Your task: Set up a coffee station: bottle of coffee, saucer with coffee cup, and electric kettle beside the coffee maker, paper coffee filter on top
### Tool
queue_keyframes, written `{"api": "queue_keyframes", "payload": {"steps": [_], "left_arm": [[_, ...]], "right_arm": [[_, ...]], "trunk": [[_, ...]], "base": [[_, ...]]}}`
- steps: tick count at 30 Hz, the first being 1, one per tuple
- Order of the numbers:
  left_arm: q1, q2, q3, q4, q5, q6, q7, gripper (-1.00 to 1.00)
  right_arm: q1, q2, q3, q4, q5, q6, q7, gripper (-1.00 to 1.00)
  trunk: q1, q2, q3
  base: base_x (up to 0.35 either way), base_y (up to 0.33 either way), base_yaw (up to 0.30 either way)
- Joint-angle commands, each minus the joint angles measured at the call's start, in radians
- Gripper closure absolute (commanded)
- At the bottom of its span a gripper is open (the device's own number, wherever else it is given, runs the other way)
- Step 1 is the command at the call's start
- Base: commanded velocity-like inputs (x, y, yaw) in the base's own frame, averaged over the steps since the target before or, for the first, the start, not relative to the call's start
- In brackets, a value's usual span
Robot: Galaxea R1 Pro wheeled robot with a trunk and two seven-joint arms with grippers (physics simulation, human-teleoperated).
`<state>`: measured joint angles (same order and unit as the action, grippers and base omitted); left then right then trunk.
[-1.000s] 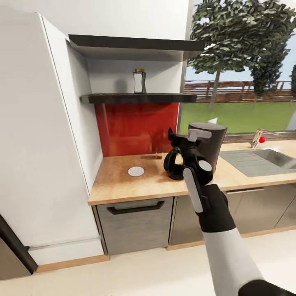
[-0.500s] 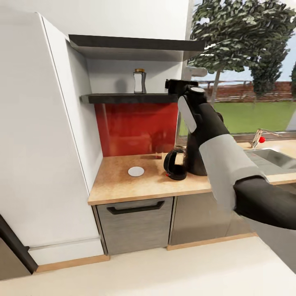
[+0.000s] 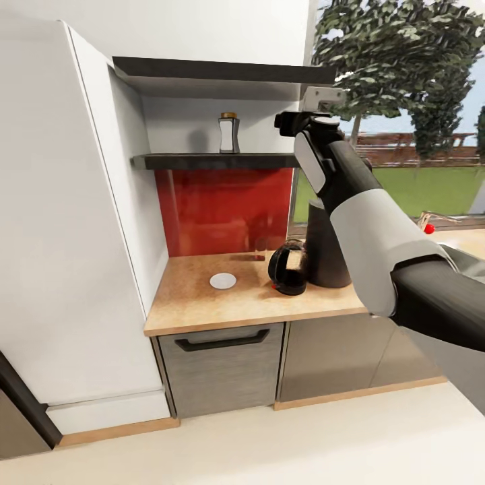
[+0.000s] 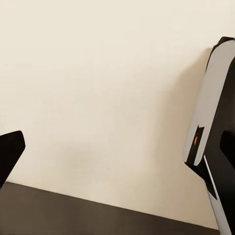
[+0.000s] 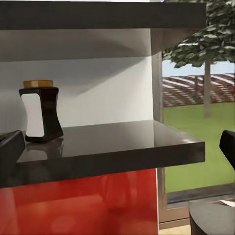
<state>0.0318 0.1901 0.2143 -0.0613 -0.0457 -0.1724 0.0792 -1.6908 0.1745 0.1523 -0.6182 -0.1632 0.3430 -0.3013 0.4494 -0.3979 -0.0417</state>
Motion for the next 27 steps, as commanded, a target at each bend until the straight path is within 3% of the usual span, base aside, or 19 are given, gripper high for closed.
{"api": "queue_keyframes", "payload": {"steps": [1, 17, 27], "left_arm": [[0.0, 0.0, 0.005, -0.001, -0.005, -0.001, 0.002, -1.0], [0.0, 0.0, 0.005, 0.012, -0.003, 0.001, 0.003, -1.0], [0.0, -0.001, 0.004, 0.012, -0.003, 0.001, 0.004, -1.0]], "right_arm": [[-0.001, 0.0, 0.004, -0.001, -0.01, 0.003, -0.009, -1.0], [0.001, 0.0, 0.004, -0.03, -0.01, 0.006, -0.006, -1.0], [0.002, 0.0, 0.004, -0.031, -0.01, 0.007, -0.005, -1.0]], "trunk": [[0.001, -0.002, -0.002], [0.001, -0.002, -0.003], [0.001, -0.002, -0.009]], "base": [[0.007, 0.0, 0.0], [0.2, 0.155, 0.006], [0.051, 0.023, 0.192]]}}
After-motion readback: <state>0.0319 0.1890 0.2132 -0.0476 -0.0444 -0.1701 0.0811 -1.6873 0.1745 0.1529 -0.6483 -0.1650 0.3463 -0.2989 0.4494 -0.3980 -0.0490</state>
